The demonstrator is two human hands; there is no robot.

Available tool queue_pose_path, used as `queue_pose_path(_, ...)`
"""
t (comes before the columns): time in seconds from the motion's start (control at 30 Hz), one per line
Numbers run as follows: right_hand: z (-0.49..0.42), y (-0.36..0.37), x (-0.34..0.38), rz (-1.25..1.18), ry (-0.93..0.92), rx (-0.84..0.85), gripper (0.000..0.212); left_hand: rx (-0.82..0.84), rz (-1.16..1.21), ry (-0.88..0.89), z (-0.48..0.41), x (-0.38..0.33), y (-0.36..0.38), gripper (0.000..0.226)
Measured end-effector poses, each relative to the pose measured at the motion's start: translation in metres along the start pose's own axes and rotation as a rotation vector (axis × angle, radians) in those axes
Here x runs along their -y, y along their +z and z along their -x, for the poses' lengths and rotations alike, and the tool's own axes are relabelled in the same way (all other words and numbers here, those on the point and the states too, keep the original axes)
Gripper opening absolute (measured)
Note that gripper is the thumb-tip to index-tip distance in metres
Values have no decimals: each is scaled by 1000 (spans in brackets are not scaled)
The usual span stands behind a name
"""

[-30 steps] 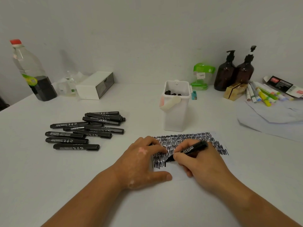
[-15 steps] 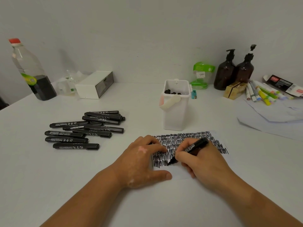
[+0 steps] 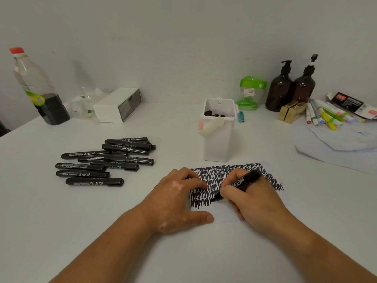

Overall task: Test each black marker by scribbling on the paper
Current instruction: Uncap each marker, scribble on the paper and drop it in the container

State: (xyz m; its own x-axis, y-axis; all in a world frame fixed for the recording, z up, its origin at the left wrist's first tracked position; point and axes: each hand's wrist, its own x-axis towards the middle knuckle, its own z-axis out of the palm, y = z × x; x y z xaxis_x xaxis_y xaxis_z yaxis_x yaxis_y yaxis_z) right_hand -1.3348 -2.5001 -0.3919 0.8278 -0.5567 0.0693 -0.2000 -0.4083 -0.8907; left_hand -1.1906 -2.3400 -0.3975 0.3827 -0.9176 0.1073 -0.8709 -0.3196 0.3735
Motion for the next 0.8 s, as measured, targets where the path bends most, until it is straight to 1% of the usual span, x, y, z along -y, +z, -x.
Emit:
queue_pose_path(0.1, 1, -1, 0, 21, -22, 1, 15, 9, -8, -3, 0, -1, -1, 76)
queue_pose_path(0.13, 1, -1, 0, -21, -25, -23, 15, 9, -4, -4, 1, -1, -2, 76)
queue_pose_path(0.2, -1, -3, 1, -231, 0, -80, 9, -5, 38, -7, 2, -1, -4, 75)
queue_pose_path(0.27, -4, -7, 1, -437, 20, -117, 5, -47, 177, -26, 3, -3, -7, 60)
queue_pose_path(0.3, -4, -10, 0, -479, 17, -132, 6, -73, 280, -48, 3, -3, -9, 51)
queue_pose_path(0.33, -5, -12, 0, -501, 8, -143, 8, -102, 388, -75, 3, -2, -11, 48)
queue_pose_path(0.4, -6, -15, 0, -531, -14, -148, 12, -165, 521, -111, 2, 1, -14, 54)
queue_pose_path(0.47, -6, -17, -1, -526, -36, -146, 18, -219, 551, -136, 1, 3, -14, 66)
queue_pose_path(0.53, -6, -20, -2, -481, -56, -150, 21, -255, 636, -171, 0, 4, -12, 69)
queue_pose_path(0.6, -6, -22, -2, -473, -54, -140, 20, -279, 794, -218, -2, 4, -11, 61)
queue_pose_path(0.67, -5, -22, -1, -556, -46, -94, 18, -289, 921, -268, -3, 6, -10, 47)
queue_pose_path(0.73, -4, -22, 2, -692, -27, -51, 18, -288, 957, -277, -4, 7, -11, 34)
queue_pose_path(0.8, -3, -23, 5, -752, -16, -47, 15, -280, 952, -242, -4, 6, -13, 26)
